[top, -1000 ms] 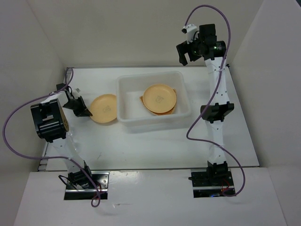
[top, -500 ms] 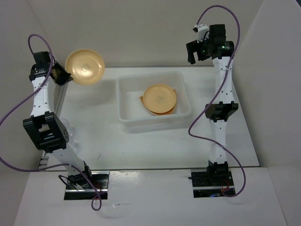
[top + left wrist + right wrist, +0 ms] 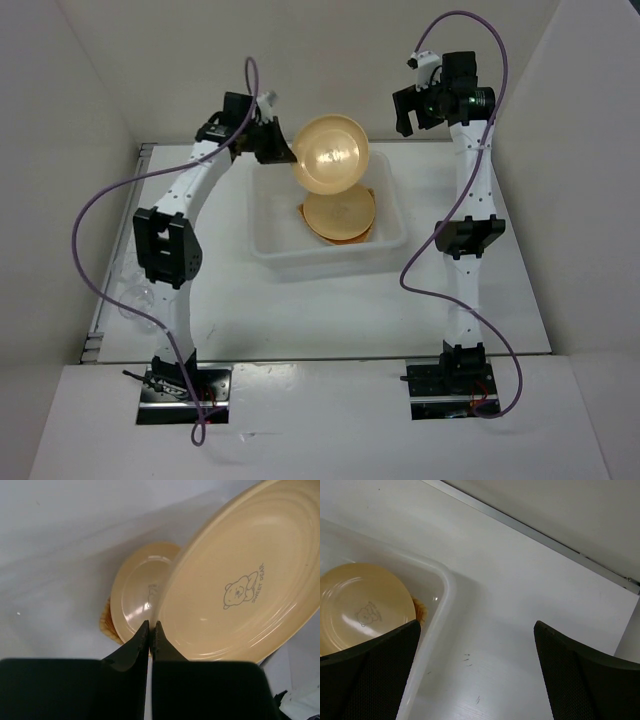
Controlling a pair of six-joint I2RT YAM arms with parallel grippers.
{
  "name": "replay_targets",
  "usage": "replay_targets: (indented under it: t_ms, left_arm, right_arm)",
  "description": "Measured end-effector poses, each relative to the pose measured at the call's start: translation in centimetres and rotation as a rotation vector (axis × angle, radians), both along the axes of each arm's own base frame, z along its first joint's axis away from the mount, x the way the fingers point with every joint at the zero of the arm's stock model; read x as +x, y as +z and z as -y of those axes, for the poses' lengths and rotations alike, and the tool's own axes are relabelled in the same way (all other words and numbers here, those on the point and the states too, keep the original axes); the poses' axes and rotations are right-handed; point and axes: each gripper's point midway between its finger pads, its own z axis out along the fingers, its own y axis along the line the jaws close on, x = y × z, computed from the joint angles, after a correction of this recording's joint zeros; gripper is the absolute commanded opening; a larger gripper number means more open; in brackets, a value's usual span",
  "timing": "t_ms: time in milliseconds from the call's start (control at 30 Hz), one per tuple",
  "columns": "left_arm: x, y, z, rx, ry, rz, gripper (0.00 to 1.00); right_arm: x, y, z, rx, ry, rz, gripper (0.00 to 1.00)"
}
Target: Place the mixed dishes into the plastic bin
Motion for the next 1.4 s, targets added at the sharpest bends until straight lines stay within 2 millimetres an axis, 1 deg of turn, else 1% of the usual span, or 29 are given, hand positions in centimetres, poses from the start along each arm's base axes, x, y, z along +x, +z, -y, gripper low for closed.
replay_targets:
  t_ms: [67,100,167,233,400,533,633,700,733,767,833,867,933,1033,1067,1100,1133,1167,1200,1233,1267,1300,1367,1400]
  left_arm:
    - [-0.6,-3.1,1.9,0.028,-0.038,-0.081,0.00]
    - [-0.7,-4.2,2.3,0.039,-0.050,-0.104,0.00]
    - [-0.6,-6.1,2.8,0.066,-0.058,-0.141,0.00]
    - [-0.3,-7.3,2.9,0.083,-0.053,-0.164,0.00]
    - [-0.1,-9.5,3.4,0.113,-0.051,-0.200,0.00]
    - [-0.5,-11.2,4.0,0.131,-0.066,-0.233,0.01]
    - [-0.9,-12.0,4.5,0.144,-0.082,-0.243,0.02]
    - [-1.1,-12.3,4.6,0.155,-0.088,-0.248,0.06]
    - [-1.2,-12.5,4.7,0.159,-0.089,-0.252,0.15]
    - [-1.3,-12.6,4.7,0.163,-0.090,-0.255,0.18]
    - [-1.4,-12.8,4.7,0.166,-0.091,-0.260,0.18]
    - [-1.5,-13.0,4.6,0.169,-0.090,-0.263,0.20]
    - [-1.7,-13.6,4.4,0.183,-0.083,-0.278,0.22]
    - [-2.1,-14.5,4.0,0.196,-0.078,-0.303,0.28]
    - [-2.2,-14.7,3.9,0.199,-0.075,-0.309,0.31]
    - [-2.2,-14.8,3.8,0.204,-0.072,-0.313,0.35]
    - [-2.2,-14.8,3.6,0.211,-0.067,-0.314,0.40]
    - [-2.2,-14.8,3.4,0.223,-0.058,-0.312,0.48]
    - [-2.2,-14.6,3.2,0.239,-0.042,-0.312,0.58]
    - [-2.1,-14.3,2.8,0.261,-0.028,-0.302,0.84]
    - [-1.8,-13.6,2.1,0.292,-0.002,-0.282,0.95]
    - [-1.5,-12.5,1.4,0.318,0.033,-0.262,1.00]
    - [-1.2,-9.3,-0.1,0.362,0.103,-0.199,1.00]
    - [-1.1,-7.1,-1.4,0.383,0.152,-0.165,1.00]
  right_arm:
    - [0.0,0.0,0.0,0.001,0.002,0.000,0.98]
    - [0.0,0.0,0.0,0.001,0.002,0.000,0.98]
    - [0.0,0.0,-0.1,0.004,0.005,-0.001,0.98]
    - [0.0,0.0,-0.2,0.007,0.009,0.000,0.98]
    - [-0.1,0.1,-0.2,0.016,0.017,-0.001,0.98]
    - [-0.1,0.1,-0.1,0.021,0.018,-0.001,0.98]
    - [-0.1,0.1,0.1,0.024,0.018,-0.001,0.98]
    - [-0.1,0.1,0.1,0.026,0.019,-0.001,0.98]
    - [-0.1,0.1,0.1,0.027,0.020,-0.001,0.98]
    - [-0.1,0.1,0.1,0.028,0.021,-0.002,0.98]
    - [-0.1,0.1,0.1,0.028,0.022,-0.002,0.98]
    - [-0.1,0.1,0.1,0.028,0.022,-0.002,0.98]
    - [-0.1,0.1,0.1,0.028,0.022,-0.002,0.98]
    - [-0.1,0.1,0.1,0.029,0.022,-0.002,0.98]
    - [-0.1,0.1,0.1,0.029,0.022,-0.002,0.98]
    - [-0.1,0.1,0.1,0.029,0.021,-0.002,0.98]
    - [-0.1,0.1,0.1,0.030,0.021,-0.002,0.98]
    - [-0.1,0.1,0.1,0.031,0.020,-0.003,0.98]
    - [-0.1,0.1,0.0,0.031,0.020,-0.003,0.98]
    - [-0.1,0.1,0.0,0.032,0.020,-0.003,0.98]
    - [-0.1,0.1,0.0,0.032,0.020,-0.003,0.98]
    - [-0.1,0.1,0.0,0.032,0.020,-0.003,0.98]
    - [-0.1,0.1,0.0,0.033,0.021,-0.003,0.98]
    - [-0.1,0.1,0.0,0.033,0.021,-0.003,0.98]
